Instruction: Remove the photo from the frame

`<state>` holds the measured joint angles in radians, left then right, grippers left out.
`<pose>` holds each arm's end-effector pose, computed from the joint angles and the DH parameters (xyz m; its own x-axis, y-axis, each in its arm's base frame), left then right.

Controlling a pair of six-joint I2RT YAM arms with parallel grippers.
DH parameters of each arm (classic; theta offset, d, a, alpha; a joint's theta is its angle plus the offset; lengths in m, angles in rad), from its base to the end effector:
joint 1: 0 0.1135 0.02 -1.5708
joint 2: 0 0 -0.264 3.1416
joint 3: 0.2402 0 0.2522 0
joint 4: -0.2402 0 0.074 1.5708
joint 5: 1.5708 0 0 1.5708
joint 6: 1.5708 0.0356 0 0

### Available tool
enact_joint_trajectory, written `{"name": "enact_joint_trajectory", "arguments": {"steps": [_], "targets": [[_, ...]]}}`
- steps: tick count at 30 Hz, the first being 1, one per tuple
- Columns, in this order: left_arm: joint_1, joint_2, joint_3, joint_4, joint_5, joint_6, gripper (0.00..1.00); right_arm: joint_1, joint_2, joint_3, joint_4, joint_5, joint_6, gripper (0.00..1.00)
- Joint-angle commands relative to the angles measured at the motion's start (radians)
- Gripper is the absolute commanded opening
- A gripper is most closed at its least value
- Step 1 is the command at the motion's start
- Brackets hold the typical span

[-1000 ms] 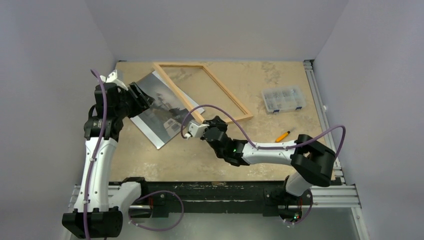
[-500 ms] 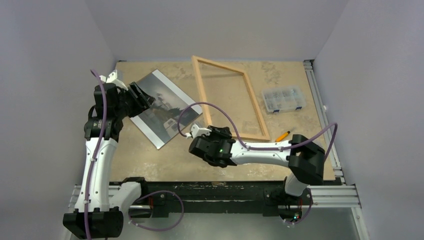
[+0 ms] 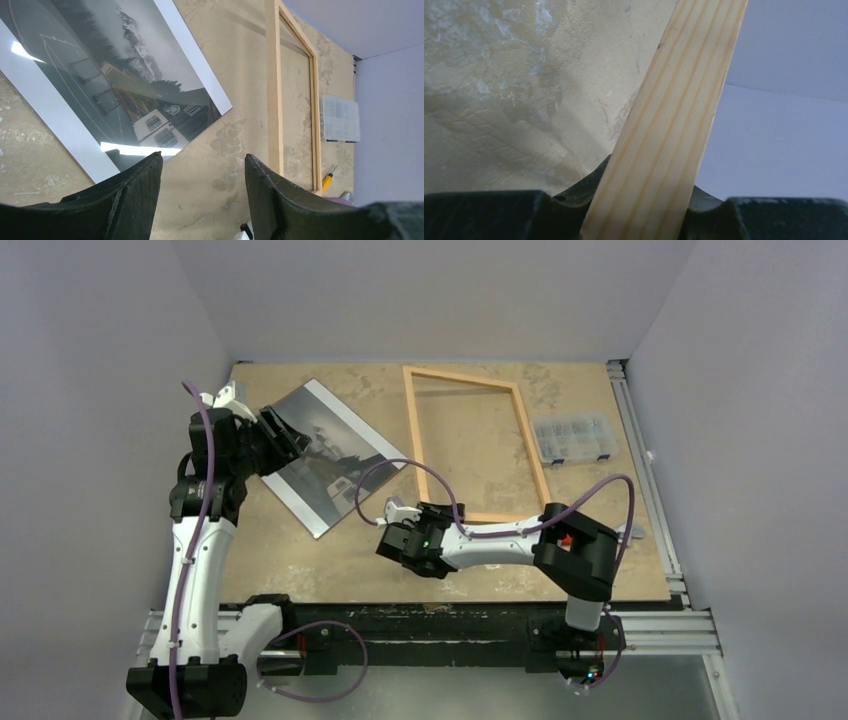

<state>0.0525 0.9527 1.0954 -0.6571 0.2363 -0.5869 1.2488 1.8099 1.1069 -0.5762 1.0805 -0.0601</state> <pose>0.1957 0.0019 0.3694 -0.4936 -0.5651 -0.6611 -0.1451 0.8030 -0.5780 0.1356 0.3072 0.1705 -0.2806 -0.9303 -0.2362 -0.3840 0.3343 -0.8607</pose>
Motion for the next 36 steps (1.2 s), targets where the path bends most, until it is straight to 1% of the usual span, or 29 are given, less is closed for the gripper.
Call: {"name": "enact_joint_trajectory", "arguments": {"steps": [1, 4, 9, 10, 14, 18, 19, 23, 27, 30, 36], "targets": [[0.007, -0.013, -0.005, 0.042, 0.012, -0.001, 0.59, -0.073, 0.056, 0.017, 0.121, -0.172, 0.022, 0.0], [0.008, -0.012, -0.005, 0.041, 0.018, -0.001, 0.59, -0.109, 0.078, 0.018, 0.141, -0.181, -0.003, 0.0], [0.008, -0.003, -0.001, 0.039, 0.025, -0.001, 0.59, -0.124, 0.087, -0.032, 0.261, -0.207, -0.093, 0.0], [0.008, -0.002, 0.0, 0.039, 0.027, -0.001, 0.59, -0.124, 0.092, -0.035, 0.28, -0.211, -0.102, 0.02], [0.01, 0.002, 0.0, 0.036, 0.03, -0.002, 0.59, -0.126, 0.125, -0.033, 0.321, -0.225, -0.142, 0.15], [0.01, 0.006, 0.001, 0.038, 0.033, -0.002, 0.59, -0.127, 0.135, -0.026, 0.347, -0.215, -0.158, 0.36], [0.01, 0.007, 0.0, 0.038, 0.034, -0.001, 0.59, -0.127, 0.134, -0.024, 0.351, -0.206, -0.158, 0.39], [0.01, 0.011, 0.0, 0.037, 0.037, -0.001, 0.59, -0.133, 0.118, -0.041, 0.381, -0.213, -0.161, 0.46], [0.01, 0.015, 0.0, 0.038, 0.041, 0.001, 0.59, -0.138, 0.111, -0.048, 0.375, -0.202, -0.155, 0.5], [0.01, 0.019, 0.0, 0.04, 0.044, 0.0, 0.59, -0.139, 0.094, -0.059, 0.387, -0.201, -0.16, 0.55], [0.01, 0.026, 0.0, 0.038, 0.046, 0.001, 0.59, -0.141, 0.057, -0.074, 0.361, -0.213, -0.159, 0.65]]}}
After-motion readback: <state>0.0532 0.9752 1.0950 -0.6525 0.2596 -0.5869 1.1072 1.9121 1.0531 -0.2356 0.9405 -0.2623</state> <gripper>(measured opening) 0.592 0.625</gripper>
